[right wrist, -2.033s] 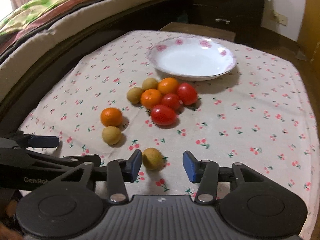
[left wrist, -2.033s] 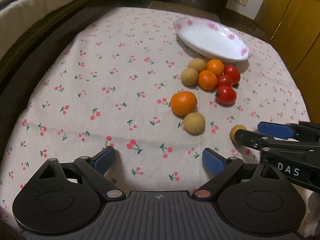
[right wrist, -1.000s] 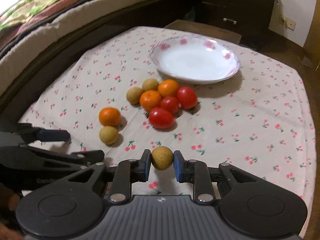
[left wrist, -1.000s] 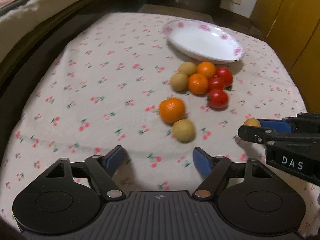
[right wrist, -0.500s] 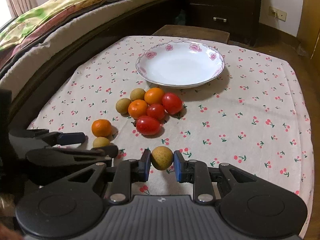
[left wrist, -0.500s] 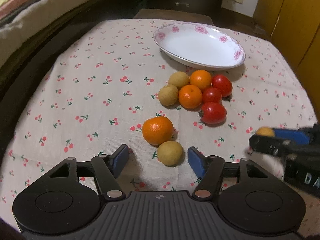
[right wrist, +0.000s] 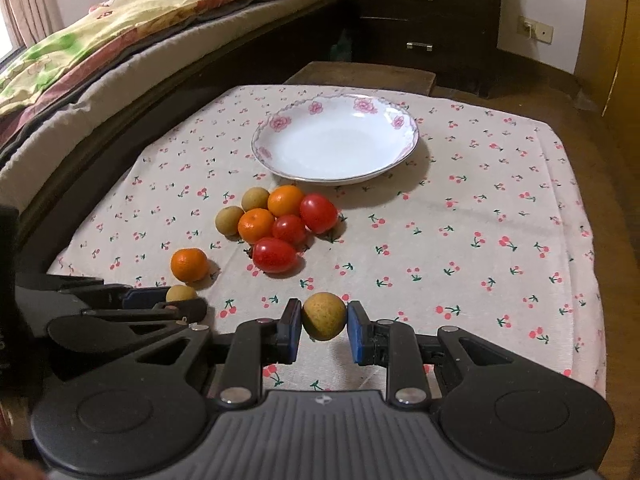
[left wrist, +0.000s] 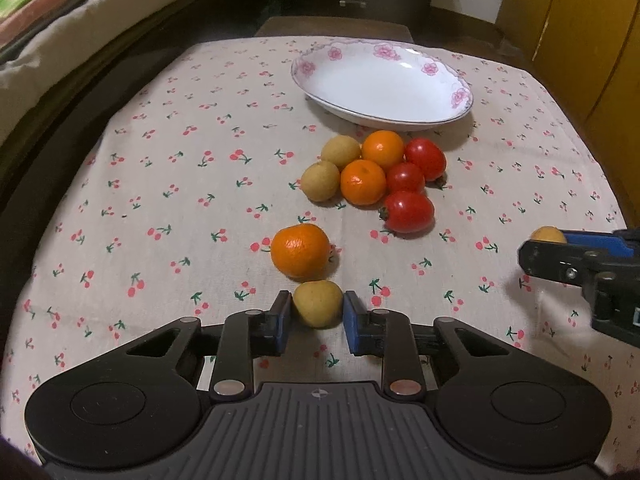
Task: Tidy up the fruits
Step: 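Close the left gripper on another brown longan while the right gripper holds its longan, then carry both longans over the white plate and open both grippers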
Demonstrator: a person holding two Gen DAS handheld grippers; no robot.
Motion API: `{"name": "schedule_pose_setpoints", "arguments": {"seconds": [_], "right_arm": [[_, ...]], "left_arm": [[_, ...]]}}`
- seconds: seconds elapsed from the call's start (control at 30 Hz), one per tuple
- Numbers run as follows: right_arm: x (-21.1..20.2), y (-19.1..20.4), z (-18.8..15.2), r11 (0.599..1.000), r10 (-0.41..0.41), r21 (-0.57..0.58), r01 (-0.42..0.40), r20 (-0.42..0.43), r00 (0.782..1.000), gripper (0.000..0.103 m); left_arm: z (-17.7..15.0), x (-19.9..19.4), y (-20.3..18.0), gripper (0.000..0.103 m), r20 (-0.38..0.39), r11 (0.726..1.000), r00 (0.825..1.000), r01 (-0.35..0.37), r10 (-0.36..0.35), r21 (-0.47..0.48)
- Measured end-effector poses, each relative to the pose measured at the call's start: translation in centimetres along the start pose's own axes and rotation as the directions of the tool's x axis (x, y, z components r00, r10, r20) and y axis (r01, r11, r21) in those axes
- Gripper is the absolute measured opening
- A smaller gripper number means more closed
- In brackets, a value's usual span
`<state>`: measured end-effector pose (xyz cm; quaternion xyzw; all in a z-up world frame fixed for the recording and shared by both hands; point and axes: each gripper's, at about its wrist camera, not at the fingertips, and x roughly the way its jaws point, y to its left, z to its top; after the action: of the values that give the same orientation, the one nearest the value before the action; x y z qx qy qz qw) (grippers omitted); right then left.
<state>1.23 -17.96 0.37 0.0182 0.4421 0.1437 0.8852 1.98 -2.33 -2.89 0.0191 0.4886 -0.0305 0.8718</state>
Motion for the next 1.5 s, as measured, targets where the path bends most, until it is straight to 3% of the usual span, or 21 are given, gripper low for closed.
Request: {"name": "schedule_pose_setpoints", "arguments": {"seconds": [0.53, 0.7, 1.03, 1.5], "right_arm": [[-2.3, 0.0, 0.4, 1.0, 0.001, 0.009, -0.002, 0.037, 0.999, 0.026], [-2.6, -0.2, 1.0, 1.0, 0.005, 0.019, -0.006, 0.04, 0.999, 0.026], [-0.2, -2.3, 5.5, 0.996, 0.002, 0.092, -0.005, 0.032, 0.999, 0.026], [5.2, -2.4, 12.5, 1.0, -0.018, 0.009, 0.018, 0.021, 1.0, 0.026]], "left_arm": [[0.9, -4.1, 1.2, 0.034, 0.043, 0.998, 0.999, 0.005, -0.002, -0.063], [2.4, -5.0, 0.9, 0.034, 0.073, 0.997, 0.996, 0.046, -0.042, -0.058], [8.0, -2.6, 0.7, 0.034, 0.119, 0.983, 0.98, 0.17, -0.162, -0.064], [14.3, 1.7, 0.7, 0.035, 0.125, 0.984, 0.979, 0.168, -0.16, -0.062]]}}
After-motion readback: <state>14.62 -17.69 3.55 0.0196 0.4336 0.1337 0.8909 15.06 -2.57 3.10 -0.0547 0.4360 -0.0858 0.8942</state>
